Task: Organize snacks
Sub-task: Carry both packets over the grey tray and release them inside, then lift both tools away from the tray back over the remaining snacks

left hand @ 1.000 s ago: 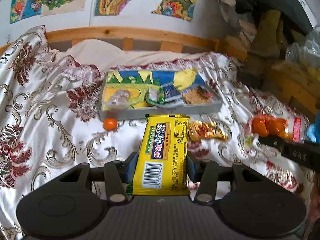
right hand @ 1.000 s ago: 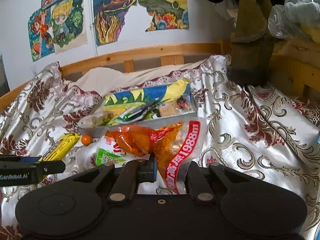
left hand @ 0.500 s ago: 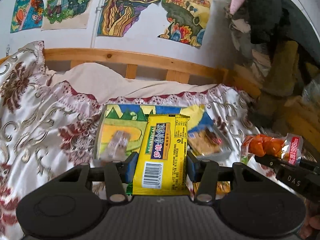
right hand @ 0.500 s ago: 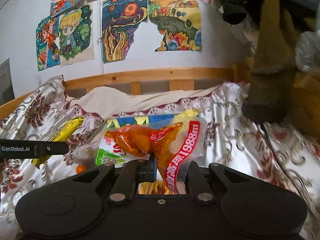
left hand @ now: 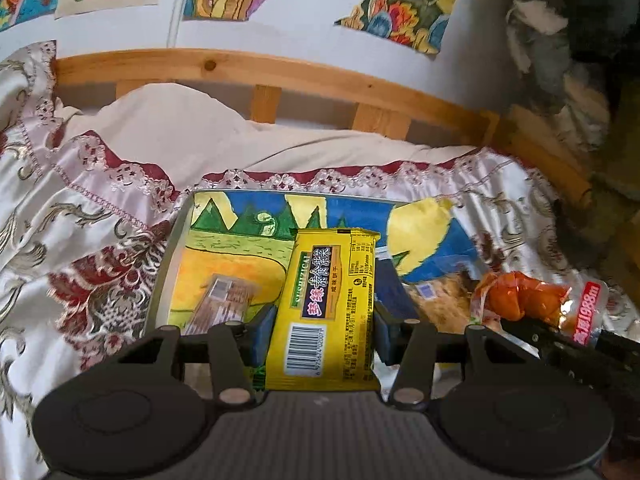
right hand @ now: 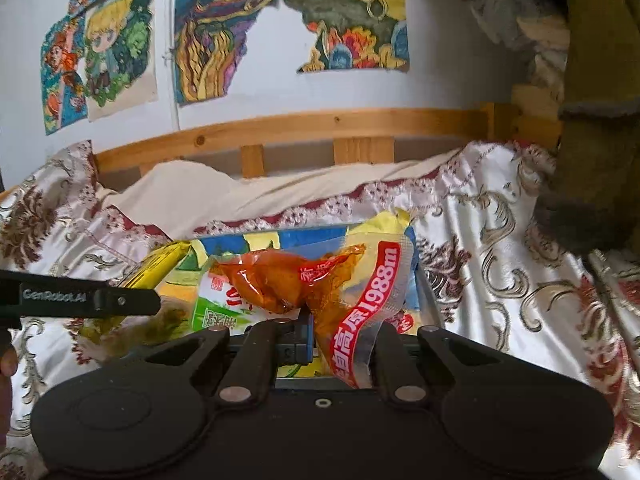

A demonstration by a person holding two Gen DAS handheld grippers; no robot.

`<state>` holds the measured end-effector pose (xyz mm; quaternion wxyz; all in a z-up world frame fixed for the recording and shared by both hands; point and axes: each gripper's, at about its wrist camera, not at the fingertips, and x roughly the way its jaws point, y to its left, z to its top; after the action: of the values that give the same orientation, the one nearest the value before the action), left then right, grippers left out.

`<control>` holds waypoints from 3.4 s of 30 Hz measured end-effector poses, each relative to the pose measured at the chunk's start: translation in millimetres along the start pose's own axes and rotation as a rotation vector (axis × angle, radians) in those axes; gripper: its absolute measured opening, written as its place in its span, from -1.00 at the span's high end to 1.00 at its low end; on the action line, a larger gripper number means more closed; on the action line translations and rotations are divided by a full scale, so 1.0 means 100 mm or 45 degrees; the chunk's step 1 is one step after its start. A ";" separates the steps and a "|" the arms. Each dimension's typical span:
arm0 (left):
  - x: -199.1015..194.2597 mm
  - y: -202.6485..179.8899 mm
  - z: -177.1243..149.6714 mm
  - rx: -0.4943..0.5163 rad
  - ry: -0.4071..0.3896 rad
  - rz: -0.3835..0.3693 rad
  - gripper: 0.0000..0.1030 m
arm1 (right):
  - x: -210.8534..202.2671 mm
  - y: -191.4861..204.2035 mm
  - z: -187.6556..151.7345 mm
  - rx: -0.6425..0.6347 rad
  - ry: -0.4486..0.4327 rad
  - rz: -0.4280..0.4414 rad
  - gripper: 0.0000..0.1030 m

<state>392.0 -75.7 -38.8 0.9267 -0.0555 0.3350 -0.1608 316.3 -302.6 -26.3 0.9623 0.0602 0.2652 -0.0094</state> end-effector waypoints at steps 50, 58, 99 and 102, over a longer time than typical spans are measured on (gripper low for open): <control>-1.29 -0.40 -0.36 -0.099 -0.252 0.188 -0.99 | -1.50 -0.23 0.08 0.187 -0.245 -0.108 -0.99; -1.96 -0.32 -0.74 -0.094 -0.263 0.232 -0.99 | -2.22 -0.12 -0.32 0.230 -0.200 -0.107 -0.99; -2.85 -0.27 -1.86 -0.046 -0.135 0.388 -0.99 | -2.97 0.24 -1.00 0.170 0.027 -0.098 -0.99; -2.84 -0.27 -1.82 -0.056 -0.123 0.381 -0.99 | -2.95 0.25 -1.00 0.161 0.047 -0.091 -0.99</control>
<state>62.9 -4.9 -1.5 0.9540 -0.0327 0.2979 -0.0107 13.0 -270.0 42.5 0.9505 0.1115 0.2837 -0.0596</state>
